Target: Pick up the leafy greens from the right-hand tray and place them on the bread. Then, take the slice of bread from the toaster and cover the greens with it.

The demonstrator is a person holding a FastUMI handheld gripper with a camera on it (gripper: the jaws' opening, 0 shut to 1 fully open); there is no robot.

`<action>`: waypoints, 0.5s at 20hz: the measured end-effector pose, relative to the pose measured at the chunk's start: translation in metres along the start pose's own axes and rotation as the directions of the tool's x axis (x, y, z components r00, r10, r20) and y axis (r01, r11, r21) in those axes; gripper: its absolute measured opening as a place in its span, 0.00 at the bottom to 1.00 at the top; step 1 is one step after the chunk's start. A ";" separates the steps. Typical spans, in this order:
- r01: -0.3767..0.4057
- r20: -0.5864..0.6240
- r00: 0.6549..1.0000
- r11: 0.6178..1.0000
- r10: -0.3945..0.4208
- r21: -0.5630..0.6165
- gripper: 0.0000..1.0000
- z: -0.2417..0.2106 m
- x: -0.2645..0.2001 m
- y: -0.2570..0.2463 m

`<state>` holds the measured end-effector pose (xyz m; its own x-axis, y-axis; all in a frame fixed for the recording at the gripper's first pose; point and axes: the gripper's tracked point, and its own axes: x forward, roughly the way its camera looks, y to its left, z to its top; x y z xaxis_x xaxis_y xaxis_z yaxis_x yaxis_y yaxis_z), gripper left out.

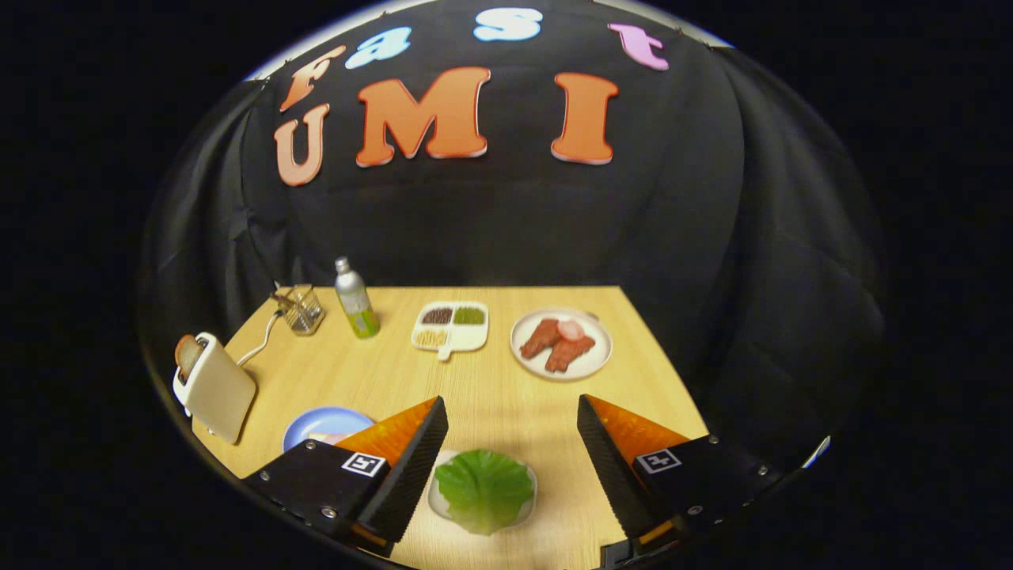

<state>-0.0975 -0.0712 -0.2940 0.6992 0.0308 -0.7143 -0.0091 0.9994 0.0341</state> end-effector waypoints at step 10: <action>-0.091 -0.370 0.926 0.995 0.074 -0.027 0.96 -0.120 0.040 0.015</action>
<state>-0.1554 -0.0532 -0.4059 0.3827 0.1092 -0.9174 -0.0922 0.9925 0.0797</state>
